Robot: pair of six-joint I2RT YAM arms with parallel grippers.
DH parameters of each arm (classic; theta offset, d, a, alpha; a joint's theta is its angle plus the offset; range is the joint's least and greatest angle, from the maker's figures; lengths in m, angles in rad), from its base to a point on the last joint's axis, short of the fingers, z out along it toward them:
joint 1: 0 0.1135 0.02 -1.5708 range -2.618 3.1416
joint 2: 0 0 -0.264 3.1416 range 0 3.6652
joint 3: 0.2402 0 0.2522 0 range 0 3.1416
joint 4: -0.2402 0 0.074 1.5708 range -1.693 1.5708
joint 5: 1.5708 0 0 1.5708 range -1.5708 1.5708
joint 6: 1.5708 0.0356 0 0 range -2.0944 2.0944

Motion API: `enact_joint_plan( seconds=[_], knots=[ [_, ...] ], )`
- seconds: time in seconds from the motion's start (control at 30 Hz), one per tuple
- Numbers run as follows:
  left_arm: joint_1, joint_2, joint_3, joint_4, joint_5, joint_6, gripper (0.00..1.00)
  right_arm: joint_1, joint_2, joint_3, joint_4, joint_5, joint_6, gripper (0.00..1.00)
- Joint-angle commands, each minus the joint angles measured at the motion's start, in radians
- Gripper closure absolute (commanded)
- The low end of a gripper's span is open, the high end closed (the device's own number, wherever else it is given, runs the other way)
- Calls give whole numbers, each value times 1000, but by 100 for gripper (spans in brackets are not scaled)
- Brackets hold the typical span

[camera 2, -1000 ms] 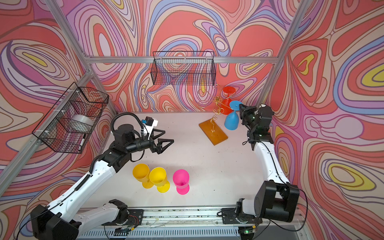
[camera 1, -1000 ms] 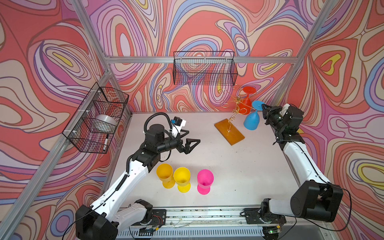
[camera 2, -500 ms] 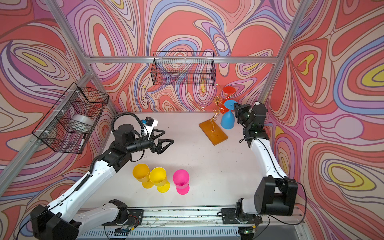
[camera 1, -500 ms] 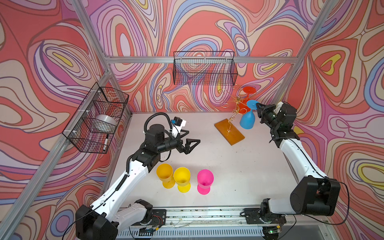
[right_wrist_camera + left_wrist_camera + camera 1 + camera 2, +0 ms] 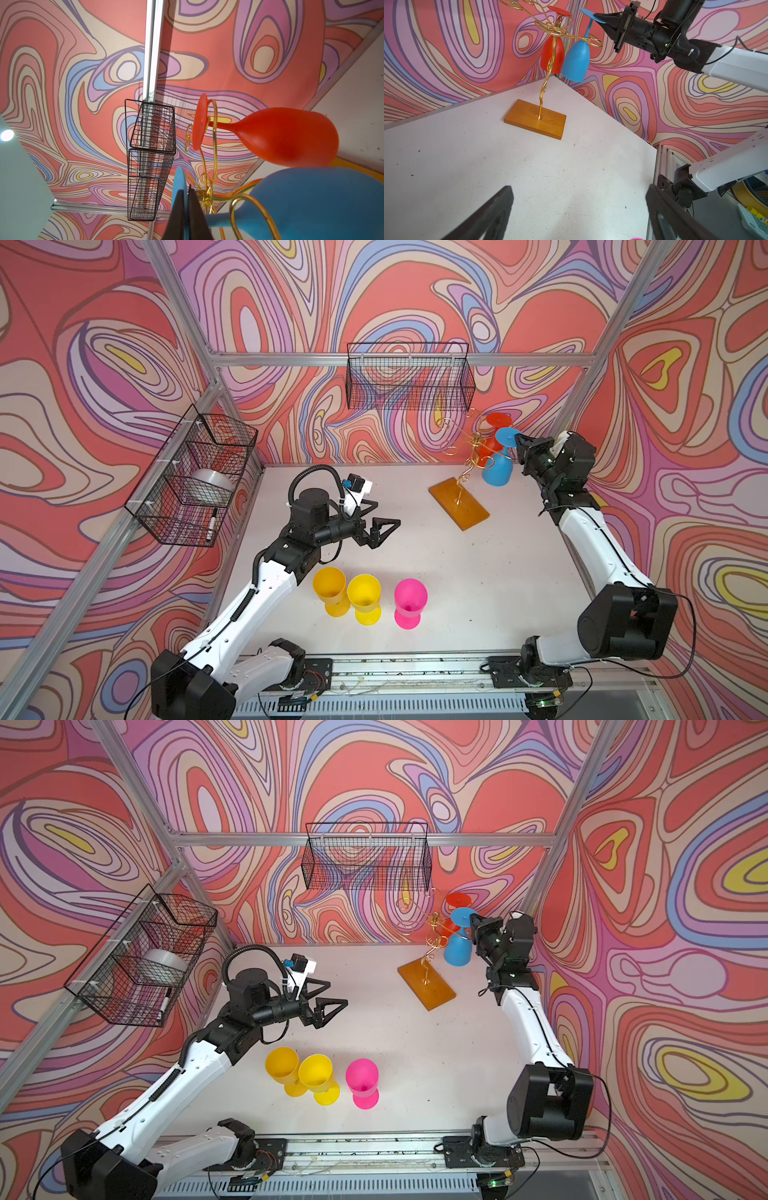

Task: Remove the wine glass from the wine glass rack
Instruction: 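Slide the blue glass off the rack arm with the right gripper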

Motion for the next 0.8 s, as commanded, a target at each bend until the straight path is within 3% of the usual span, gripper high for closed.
enact_joint_plan(
  seconds=[0.0, 0.77],
  knots=[
    [-5, -11, 34, -14, 4, 25, 0, 1, 18, 27, 20, 42, -34, 100],
    [-5, -4, 37, -18, 10, 27, 0, -71, -3, 12, 2, 116, -84, 100]
  ],
)
